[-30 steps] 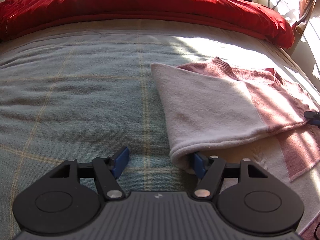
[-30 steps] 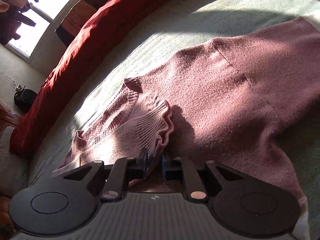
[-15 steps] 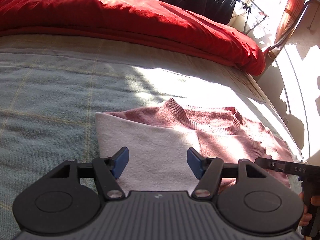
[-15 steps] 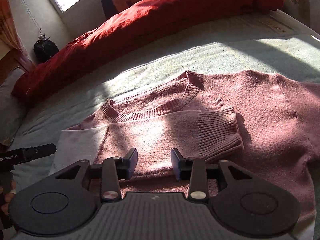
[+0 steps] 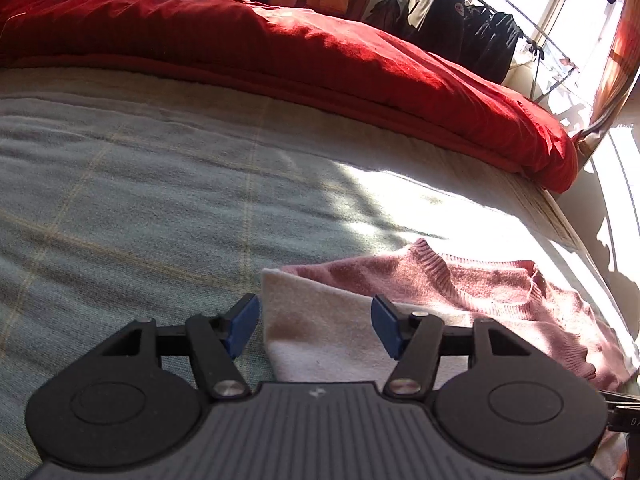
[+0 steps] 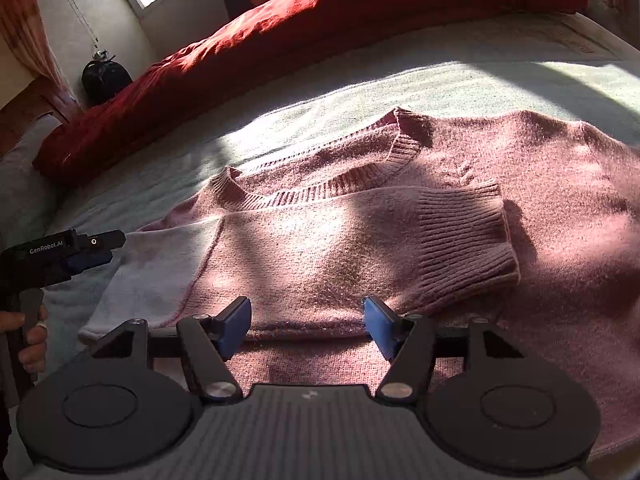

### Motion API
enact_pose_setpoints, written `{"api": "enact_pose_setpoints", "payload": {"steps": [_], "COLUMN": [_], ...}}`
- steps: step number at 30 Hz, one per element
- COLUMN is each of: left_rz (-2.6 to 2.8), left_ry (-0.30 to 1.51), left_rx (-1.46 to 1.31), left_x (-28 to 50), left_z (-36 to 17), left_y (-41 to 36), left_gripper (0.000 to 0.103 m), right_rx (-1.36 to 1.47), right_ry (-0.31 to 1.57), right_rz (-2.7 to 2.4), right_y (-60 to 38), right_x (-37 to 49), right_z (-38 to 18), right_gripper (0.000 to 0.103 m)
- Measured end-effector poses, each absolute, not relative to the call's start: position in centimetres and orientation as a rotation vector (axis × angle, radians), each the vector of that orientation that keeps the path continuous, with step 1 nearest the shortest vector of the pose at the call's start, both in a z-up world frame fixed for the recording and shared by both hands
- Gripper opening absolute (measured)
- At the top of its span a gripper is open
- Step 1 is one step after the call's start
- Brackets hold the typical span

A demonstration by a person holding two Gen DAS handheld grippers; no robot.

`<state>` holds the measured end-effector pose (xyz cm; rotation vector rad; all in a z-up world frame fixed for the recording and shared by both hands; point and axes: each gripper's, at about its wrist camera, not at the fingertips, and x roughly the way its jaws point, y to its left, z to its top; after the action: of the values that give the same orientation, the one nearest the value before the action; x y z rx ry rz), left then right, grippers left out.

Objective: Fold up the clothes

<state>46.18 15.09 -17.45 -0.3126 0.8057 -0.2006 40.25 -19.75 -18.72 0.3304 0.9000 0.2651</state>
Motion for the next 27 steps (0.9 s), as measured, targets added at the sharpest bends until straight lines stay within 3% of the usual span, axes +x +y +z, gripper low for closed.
{"api": "enact_pose_setpoints", "payload": {"steps": [2,6,10,17,23,27], "left_rz": [-0.234,-0.231,-0.216,-0.267,-0.291,-0.268], "left_ry": [0.835,0.862,0.882,0.916,0.989,1.005], "left_rx": [-0.286,-0.241,-0.243,-0.227,-0.245,-0.273], "left_x": [47.1,48.6,49.5,45.7,41.1,40.1], "left_z": [-17.8,-19.1,-19.1,-15.7,-17.0,-16.6], "left_y": [14.0,13.1,12.9,12.2,11.6,11.8], "left_gripper": [0.063,0.062,0.063,0.063,0.066,0.062], "right_rx": [0.31,0.277,0.28,0.303,0.277,0.288], "right_ry": [0.903,0.906,0.904,0.957,0.976,0.971], "right_rz": [0.266,0.276,0.306,0.3,0.267,0.236], "right_y": [-19.2,-18.6,-18.3,-18.7,-20.1,-21.7], "right_x": [40.3,40.3,40.2,37.9,32.7,29.0], "right_z": [-18.6,-18.6,-18.8,-16.7,-14.6,-13.3], "right_gripper": [0.078,0.081,0.094,0.094,0.094,0.095]}}
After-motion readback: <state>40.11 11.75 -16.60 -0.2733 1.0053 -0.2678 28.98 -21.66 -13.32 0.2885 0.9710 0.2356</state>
